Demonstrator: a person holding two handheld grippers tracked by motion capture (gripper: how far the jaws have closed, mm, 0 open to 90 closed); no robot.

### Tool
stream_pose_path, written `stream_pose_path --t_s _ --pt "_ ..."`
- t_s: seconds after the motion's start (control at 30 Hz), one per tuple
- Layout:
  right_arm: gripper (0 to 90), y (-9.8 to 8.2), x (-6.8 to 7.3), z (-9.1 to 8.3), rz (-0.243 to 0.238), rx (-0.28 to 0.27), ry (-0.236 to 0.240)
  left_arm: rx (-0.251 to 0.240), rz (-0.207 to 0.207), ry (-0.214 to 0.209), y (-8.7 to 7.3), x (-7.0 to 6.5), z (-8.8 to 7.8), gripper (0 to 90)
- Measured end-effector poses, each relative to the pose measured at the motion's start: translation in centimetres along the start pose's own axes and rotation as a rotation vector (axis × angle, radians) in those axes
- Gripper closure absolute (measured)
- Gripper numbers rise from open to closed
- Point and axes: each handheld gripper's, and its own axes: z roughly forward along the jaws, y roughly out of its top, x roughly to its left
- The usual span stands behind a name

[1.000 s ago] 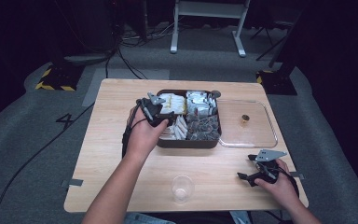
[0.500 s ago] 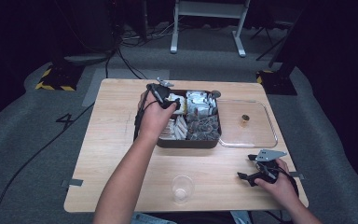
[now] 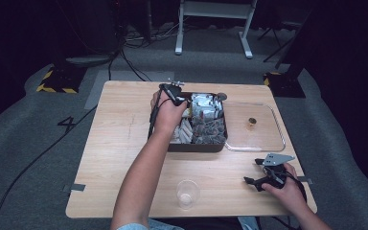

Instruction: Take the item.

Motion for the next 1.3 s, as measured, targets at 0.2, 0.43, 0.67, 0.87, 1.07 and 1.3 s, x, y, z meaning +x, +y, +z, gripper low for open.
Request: stream_pose_path --t_s 0.2,0.43,0.67,0.87,1.07,1.3 --pt "7.0 0.0 0.0 0.0 0.0 0.0 0.0 0.045 -0.012 -0.019 -0.3 -0.4 1.8 39.0" --pt "7.0 0.0 0.0 0.0 -0.001 0.0 0.0 0.114 -0.024 -0.03 -0.9 -0.5 3.8 40.6" --pt "7.0 0.0 0.0 0.0 -0.001 0.0 0.0 0.166 -0.02 -0.025 -1.3 -0.4 5.2 43.5" --pt "7.1 0.0 0.0 0.0 -0.005 -0.001 0.003 0.208 -0.026 -0.028 -1.7 -0.6 5.7 44.5" --pt "7.3 0.0 0.0 0.0 -0.007 -0.002 0.004 0.232 -0.018 -0.039 -1.9 -0.8 5.9 45.5" --pt "7.5 0.0 0.0 0.0 -0.007 -0.002 0.005 0.255 -0.007 -0.038 -2.0 -0.8 6.2 53.9"
